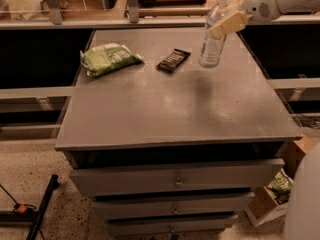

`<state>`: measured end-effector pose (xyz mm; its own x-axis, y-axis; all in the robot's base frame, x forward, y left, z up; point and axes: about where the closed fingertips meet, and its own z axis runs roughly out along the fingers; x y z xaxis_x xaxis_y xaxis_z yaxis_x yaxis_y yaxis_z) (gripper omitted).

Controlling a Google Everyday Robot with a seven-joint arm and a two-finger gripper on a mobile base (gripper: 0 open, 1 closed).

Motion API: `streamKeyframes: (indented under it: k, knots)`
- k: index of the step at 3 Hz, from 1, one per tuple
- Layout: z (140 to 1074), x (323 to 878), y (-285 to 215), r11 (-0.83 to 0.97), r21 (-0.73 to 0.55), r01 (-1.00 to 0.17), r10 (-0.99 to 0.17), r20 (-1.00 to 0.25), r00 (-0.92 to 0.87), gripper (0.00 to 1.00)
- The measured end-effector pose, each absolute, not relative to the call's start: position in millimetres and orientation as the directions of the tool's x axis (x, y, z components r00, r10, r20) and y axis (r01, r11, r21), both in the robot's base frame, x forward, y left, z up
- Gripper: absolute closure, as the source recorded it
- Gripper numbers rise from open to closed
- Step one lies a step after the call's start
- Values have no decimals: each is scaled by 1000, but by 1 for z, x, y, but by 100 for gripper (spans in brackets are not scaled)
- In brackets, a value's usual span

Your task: Move blue plastic bottle near rxbar chocolate

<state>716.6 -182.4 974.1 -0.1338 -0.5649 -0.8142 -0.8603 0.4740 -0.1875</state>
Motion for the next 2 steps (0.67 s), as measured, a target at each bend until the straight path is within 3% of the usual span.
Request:
streamKeyframes:
  k: [1,2]
  knots:
    - [967,729,-162,453,-191,-871,-567,-815,-117,83]
    - [958,740,-147,446,-187,-875,-558,-823,-109,59]
